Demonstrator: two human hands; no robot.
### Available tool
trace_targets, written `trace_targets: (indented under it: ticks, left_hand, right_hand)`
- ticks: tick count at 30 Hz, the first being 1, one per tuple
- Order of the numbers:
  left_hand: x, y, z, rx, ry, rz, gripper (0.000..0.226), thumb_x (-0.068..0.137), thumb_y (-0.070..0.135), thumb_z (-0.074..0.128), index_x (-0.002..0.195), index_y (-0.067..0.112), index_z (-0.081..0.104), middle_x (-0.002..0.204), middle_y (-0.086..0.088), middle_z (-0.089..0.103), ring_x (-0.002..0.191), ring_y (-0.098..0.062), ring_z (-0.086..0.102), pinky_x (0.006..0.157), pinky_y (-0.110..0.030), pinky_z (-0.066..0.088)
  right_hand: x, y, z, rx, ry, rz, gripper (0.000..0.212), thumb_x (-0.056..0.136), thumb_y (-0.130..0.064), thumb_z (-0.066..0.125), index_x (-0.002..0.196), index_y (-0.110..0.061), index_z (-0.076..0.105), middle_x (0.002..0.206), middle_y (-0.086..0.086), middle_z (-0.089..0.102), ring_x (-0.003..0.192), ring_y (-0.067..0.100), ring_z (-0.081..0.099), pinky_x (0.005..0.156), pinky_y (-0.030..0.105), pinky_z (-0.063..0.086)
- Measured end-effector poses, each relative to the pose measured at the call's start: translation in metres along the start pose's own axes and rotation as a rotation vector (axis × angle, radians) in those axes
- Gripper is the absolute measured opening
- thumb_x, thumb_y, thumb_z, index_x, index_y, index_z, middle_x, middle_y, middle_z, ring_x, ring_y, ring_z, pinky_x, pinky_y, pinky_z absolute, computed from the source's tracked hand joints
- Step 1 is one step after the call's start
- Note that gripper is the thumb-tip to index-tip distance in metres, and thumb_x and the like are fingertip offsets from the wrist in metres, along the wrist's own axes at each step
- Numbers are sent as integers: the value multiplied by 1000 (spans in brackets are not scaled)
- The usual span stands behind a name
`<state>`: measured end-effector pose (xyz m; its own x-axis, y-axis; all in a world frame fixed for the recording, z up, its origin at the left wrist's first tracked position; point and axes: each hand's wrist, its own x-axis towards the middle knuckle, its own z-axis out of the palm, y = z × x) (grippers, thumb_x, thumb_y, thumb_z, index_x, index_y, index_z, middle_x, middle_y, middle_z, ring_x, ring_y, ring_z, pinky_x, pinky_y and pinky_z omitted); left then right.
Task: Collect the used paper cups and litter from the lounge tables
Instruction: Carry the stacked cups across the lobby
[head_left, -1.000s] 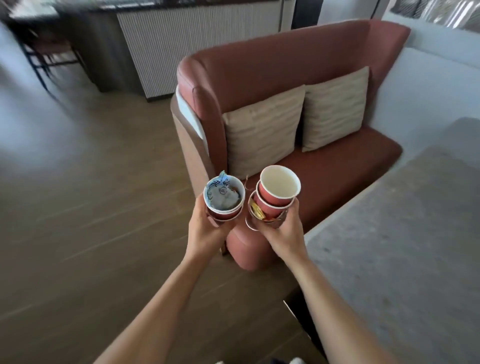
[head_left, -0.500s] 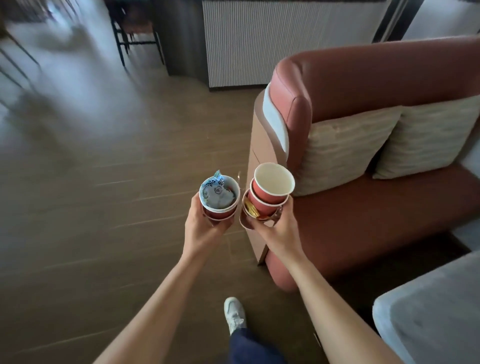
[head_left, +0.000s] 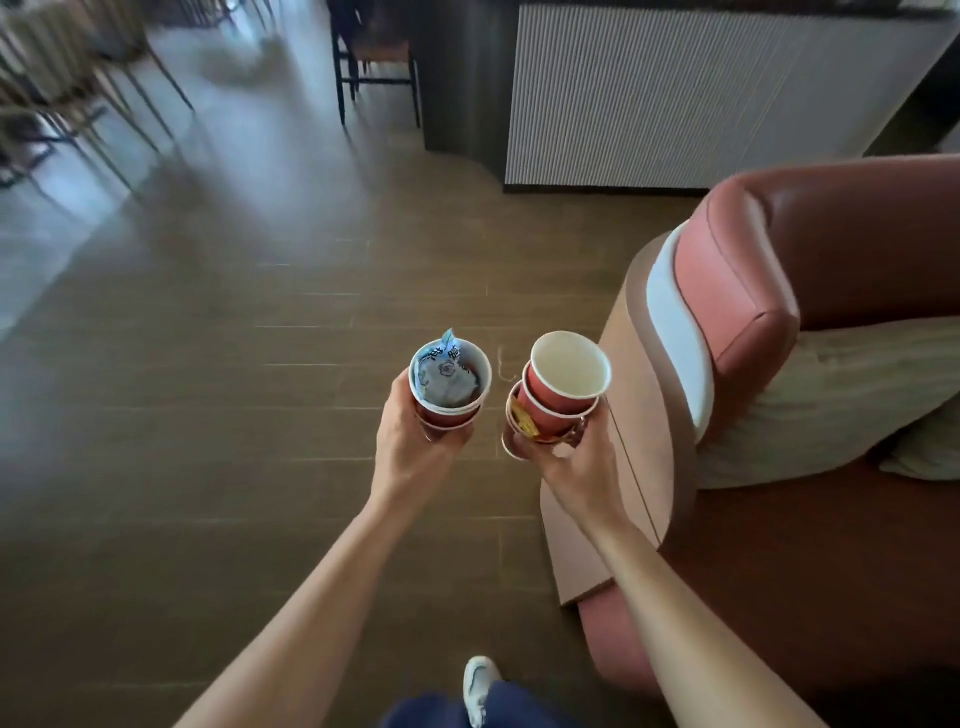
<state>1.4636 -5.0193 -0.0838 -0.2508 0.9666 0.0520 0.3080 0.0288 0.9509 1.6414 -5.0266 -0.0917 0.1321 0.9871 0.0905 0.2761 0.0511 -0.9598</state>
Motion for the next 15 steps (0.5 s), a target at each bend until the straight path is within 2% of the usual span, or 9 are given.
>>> trace_targets:
  ticks: [3,6,8,11,13,15]
  left_hand:
    - [31,-5,0,-7,16,-15,71,67,21,85,126,32,48,118,11,62,109,-7,58,91,-28,48]
    - [63,-13,1,-9,20,-36,71,66,22,85,125,32,48,118,9,63,109,-9,59,93,-35,50]
    - [84,-16,2,-4,19,-38,71,65,21,85,125,31,48,117,9,63,109,-11,59,94,-36,50]
    - [131,-20,5,-1,-2,-17,71,65,19,85,125,29,49,118,8,63,111,-12,58,94,-31,47]
    - [166,-20,8,-1,-26,6,70,67,15,85,125,29,48,119,7,62,111,-11,57,91,-23,45]
    - [201,-19,10,-1,-73,25,70,68,17,84,126,32,48,120,8,62,111,-10,57,92,-24,46]
  right_hand:
    - [32,2,10,-10,-5,-4,82,66,-15,86,128,-31,35,118,-22,54,107,-10,55,93,19,48]
    - [64,6,22,-35,-6,5,79,65,-16,86,122,-38,36,119,-16,55,109,-10,53,92,14,46]
    - [83,9,30,-45,-10,16,77,65,-17,86,119,-39,36,117,-20,54,107,-15,51,91,8,43]
    - [121,15,48,-50,4,42,76,67,-16,85,119,-38,34,114,-26,51,102,-21,50,88,6,43]
    - [148,17,61,-52,29,46,74,66,-19,85,116,-41,35,115,-25,52,103,-19,51,89,8,44]
    - [174,18,74,-46,57,58,74,67,-21,85,117,-43,35,119,-20,53,107,-14,52,91,13,44]
